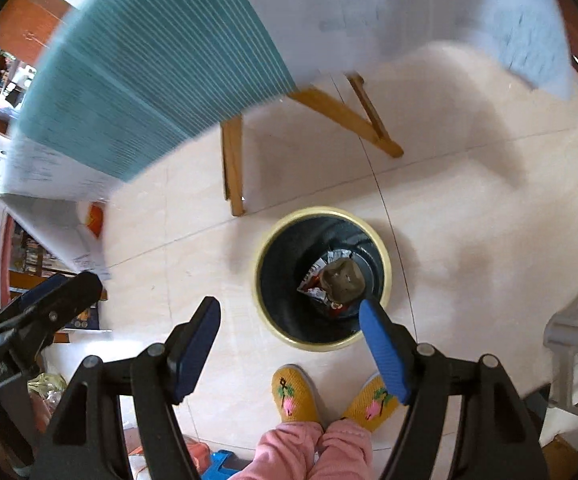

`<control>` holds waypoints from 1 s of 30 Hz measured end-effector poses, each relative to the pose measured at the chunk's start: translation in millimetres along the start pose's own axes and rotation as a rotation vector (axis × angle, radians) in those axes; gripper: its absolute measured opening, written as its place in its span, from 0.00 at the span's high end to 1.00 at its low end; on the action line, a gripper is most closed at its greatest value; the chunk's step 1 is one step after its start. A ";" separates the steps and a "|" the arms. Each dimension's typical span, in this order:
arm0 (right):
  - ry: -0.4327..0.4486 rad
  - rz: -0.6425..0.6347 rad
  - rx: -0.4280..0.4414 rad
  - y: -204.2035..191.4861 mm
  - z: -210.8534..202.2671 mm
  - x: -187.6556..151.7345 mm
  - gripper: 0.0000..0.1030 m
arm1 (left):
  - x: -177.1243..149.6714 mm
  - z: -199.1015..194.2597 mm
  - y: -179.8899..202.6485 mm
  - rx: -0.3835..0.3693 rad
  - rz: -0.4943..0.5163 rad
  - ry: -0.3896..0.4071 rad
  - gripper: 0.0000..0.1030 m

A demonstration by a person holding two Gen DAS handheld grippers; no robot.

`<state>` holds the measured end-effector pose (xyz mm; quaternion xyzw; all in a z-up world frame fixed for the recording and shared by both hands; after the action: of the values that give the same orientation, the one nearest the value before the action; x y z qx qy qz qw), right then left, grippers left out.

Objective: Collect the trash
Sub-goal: 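Move both open grippers back toward the trash on the table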

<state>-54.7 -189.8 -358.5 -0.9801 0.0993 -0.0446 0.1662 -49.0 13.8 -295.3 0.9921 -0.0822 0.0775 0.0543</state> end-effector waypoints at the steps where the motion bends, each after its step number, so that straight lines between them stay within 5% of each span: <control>1: 0.007 -0.006 0.003 -2.3 -9.2 -0.3 0.30 | 0.6 -11.5 1.2 0.001 0.002 0.010 0.01; 16: 0.194 -0.157 0.035 -76.1 -203.1 -4.3 0.30 | 18.4 -220.4 25.9 -0.015 0.057 0.223 0.01; 30: 0.387 -0.330 0.024 -131.0 -306.6 31.7 0.30 | 54.8 -333.5 36.5 0.024 0.045 0.431 0.01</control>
<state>-37.1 -172.4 -24.5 -0.9542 -0.0326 -0.2589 0.1460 -50.2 9.7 44.6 0.9511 -0.0898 0.2902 0.0568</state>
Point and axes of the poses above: each gripper's, at about its wrist camera, not at the fingertips, and z roughly the way its jaws point, y to its right, x to its top, the point moved 5 cm from there along z, roughly the way its jaws point, and after that the axes turned 10 degrees about -y, right-handed, at the moved point
